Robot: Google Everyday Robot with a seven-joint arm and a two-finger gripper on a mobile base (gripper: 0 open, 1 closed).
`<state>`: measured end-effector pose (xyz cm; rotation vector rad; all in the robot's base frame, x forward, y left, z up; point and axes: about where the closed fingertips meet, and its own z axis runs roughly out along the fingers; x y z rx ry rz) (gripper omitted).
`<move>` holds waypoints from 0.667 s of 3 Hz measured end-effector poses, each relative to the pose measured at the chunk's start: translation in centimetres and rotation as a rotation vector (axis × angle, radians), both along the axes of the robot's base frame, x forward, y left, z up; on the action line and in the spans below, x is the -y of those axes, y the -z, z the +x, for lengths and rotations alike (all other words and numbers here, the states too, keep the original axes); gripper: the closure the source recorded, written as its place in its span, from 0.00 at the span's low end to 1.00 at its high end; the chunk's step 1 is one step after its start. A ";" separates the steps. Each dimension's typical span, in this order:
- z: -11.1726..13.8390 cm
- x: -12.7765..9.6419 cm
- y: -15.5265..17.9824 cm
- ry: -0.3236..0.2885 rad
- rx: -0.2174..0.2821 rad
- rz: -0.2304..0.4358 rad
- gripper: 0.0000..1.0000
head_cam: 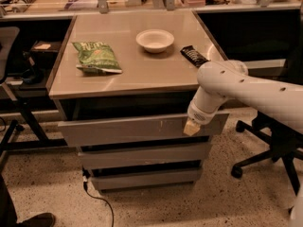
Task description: Close top drawer
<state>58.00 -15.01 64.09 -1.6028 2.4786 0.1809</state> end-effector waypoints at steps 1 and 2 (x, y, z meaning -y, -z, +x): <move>1.1 -0.2 -0.2 0.000 0.011 -0.002 1.00; 1.1 -0.2 -0.2 0.000 0.011 -0.002 0.81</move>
Offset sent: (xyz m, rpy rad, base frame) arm 0.0111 0.0023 0.0017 -0.0018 -0.0109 -0.0002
